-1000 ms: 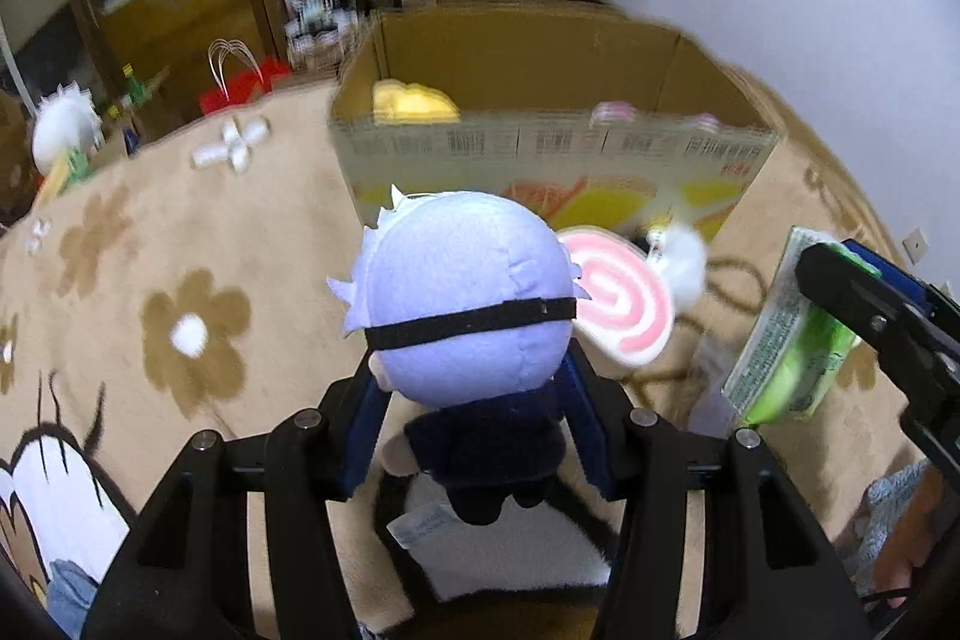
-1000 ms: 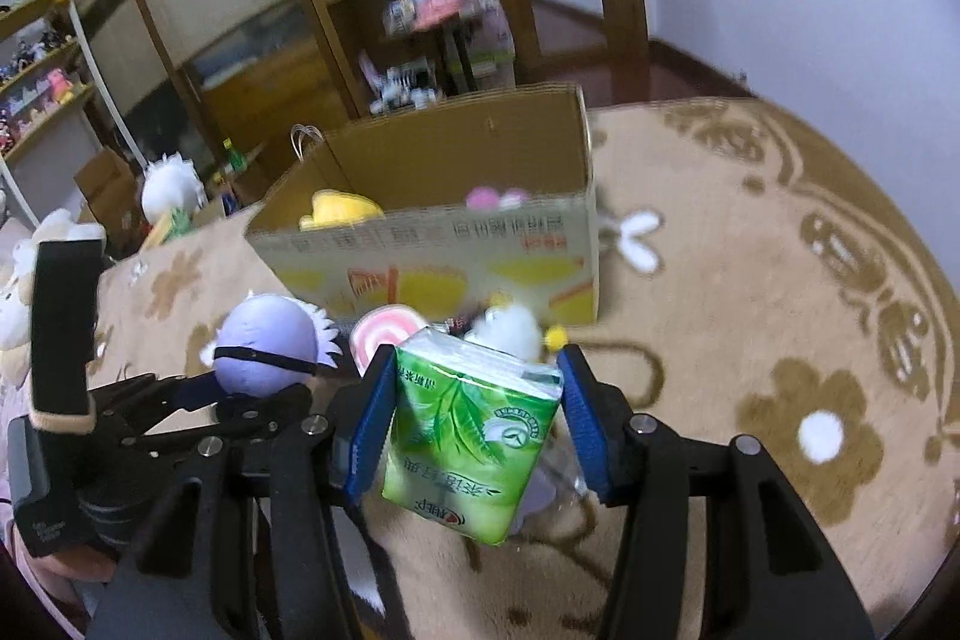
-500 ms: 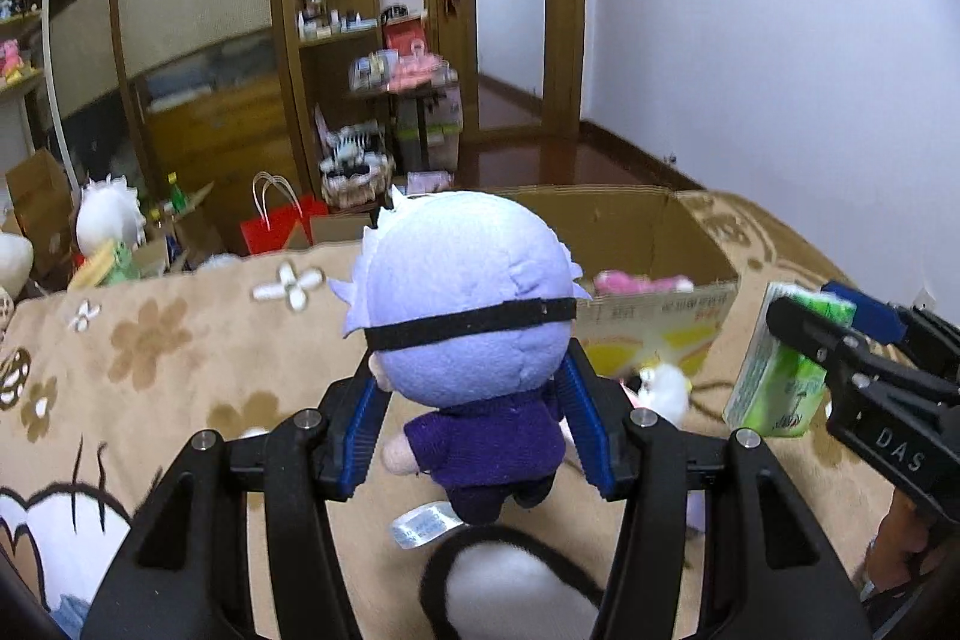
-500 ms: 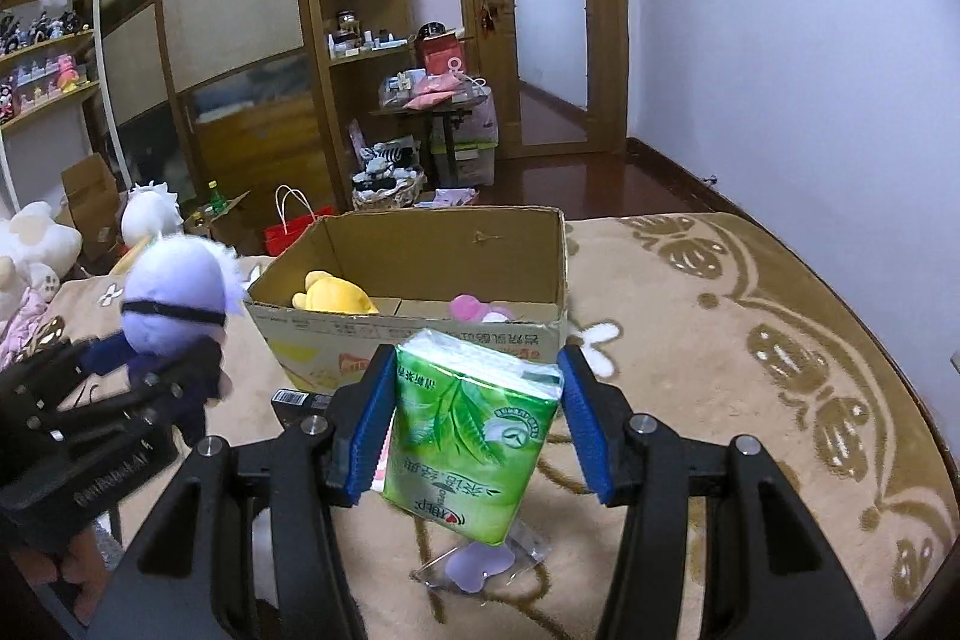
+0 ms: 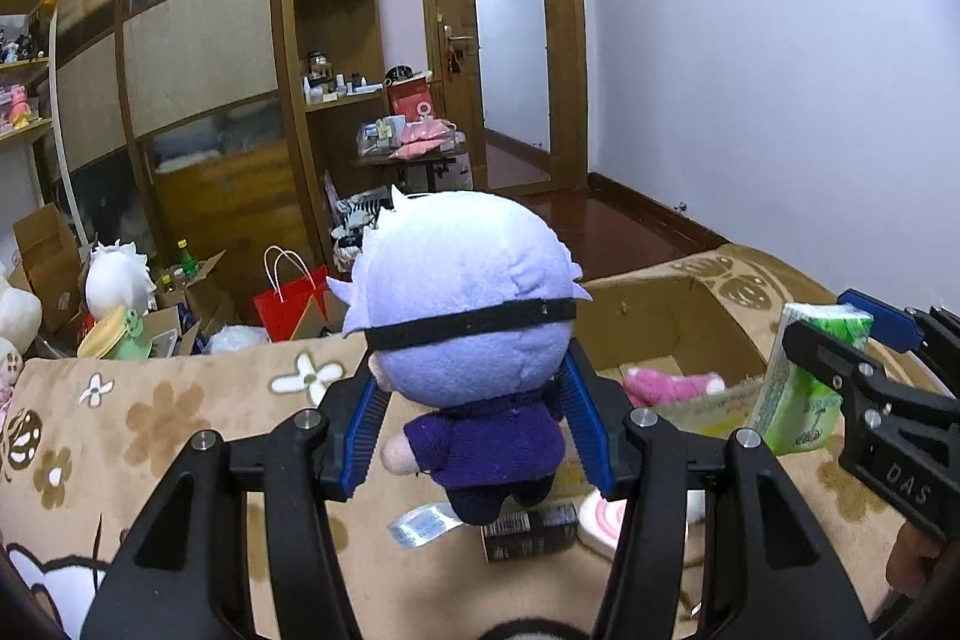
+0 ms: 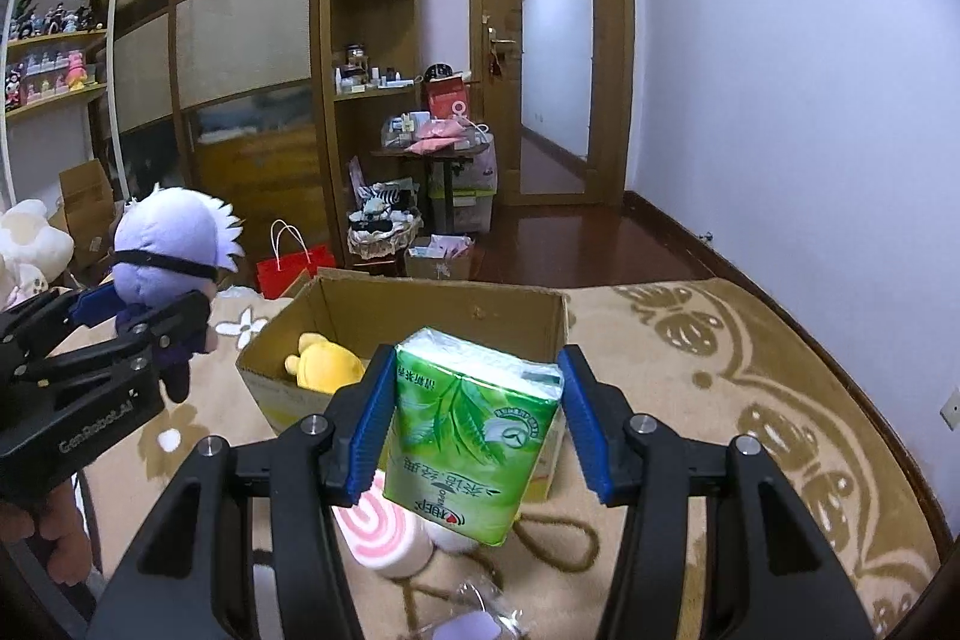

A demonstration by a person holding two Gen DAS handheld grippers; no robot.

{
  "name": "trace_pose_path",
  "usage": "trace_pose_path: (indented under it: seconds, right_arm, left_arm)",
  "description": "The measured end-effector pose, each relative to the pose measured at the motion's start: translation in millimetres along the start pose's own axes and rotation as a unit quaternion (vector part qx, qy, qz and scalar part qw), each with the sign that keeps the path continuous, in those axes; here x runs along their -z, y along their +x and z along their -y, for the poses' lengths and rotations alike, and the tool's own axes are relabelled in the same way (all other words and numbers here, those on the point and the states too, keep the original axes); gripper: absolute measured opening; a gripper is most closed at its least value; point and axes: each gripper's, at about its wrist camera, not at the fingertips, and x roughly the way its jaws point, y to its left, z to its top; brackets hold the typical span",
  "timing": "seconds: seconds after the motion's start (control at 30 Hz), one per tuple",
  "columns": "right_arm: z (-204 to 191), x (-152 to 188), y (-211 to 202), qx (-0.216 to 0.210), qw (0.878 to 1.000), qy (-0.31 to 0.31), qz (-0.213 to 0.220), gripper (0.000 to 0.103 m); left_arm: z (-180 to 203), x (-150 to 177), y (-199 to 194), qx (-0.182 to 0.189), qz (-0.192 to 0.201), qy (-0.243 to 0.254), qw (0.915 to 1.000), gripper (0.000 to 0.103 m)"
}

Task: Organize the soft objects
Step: 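Carry the doll and tissue pack over the box and release both inside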

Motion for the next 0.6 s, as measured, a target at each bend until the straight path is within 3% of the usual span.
trace_pose_path:
  seconds: [0.3, 0.6]
  right_arm:
    - [-1.4, -22.8, 8.9, 0.007, 1.000, -0.017, 0.021, 0.056]
    - [3.2, -46.6, 24.1, 0.002, 0.999, -0.022, 0.044, 0.057]
  left_arm:
    - [-4.4, -26.6, 17.6, -0.005, 0.010, -0.003, 0.9999, 0.054]
    - [-5.4, -26.2, 25.7, -0.008, 0.015, -0.003, 0.9998, 0.054]
